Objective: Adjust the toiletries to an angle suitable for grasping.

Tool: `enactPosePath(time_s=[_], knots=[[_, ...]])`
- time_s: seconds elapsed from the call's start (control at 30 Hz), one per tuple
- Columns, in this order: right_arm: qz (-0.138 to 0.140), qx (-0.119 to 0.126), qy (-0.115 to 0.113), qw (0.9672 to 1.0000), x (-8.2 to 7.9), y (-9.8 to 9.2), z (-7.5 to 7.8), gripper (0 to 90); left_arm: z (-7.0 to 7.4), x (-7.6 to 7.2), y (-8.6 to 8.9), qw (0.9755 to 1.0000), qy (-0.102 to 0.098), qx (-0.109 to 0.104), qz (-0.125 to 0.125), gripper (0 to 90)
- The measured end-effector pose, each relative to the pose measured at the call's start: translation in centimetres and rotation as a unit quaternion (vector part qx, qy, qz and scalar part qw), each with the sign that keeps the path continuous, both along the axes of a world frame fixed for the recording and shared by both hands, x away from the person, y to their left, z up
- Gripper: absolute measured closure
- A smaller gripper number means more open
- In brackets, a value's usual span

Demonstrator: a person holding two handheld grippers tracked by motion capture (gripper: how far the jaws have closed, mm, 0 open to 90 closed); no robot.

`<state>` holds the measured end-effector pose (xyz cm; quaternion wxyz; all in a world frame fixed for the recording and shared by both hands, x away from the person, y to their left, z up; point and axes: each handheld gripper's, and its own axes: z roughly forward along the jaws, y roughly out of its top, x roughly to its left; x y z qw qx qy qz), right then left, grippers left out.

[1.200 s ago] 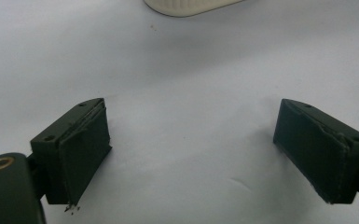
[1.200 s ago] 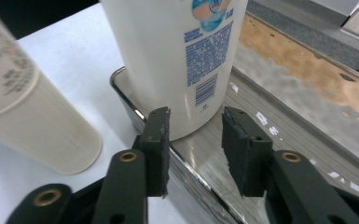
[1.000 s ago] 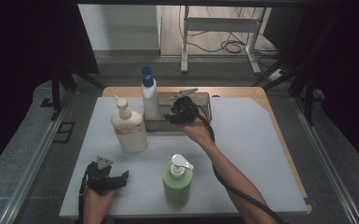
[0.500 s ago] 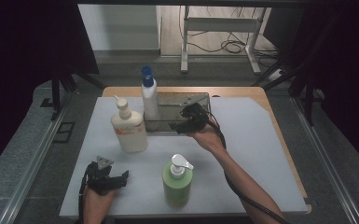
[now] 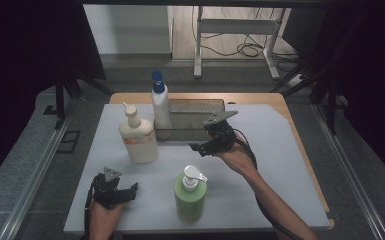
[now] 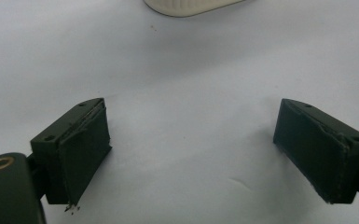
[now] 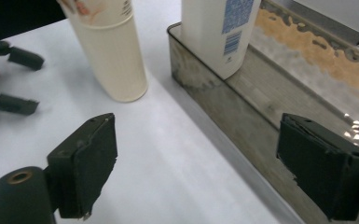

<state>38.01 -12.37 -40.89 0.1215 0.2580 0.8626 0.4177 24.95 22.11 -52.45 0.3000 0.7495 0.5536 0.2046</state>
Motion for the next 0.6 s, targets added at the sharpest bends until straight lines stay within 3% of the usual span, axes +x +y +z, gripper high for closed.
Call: enactPosePath(time_s=[0.33, 0.6], knots=[[0.012, -0.013, 0.004, 0.9998, -2.4, -1.9, -1.2, 0.3, 0.0, 0.0, 0.0, 1.0, 0.0, 0.002, -0.001, 10.0], [0.028, -0.024, 0.006, 0.9993, -4.3, -3.4, -2.0, 0.0, 0.0, 0.0, 0.0, 1.0, -0.001, -0.001, 0.002, 10.0]])
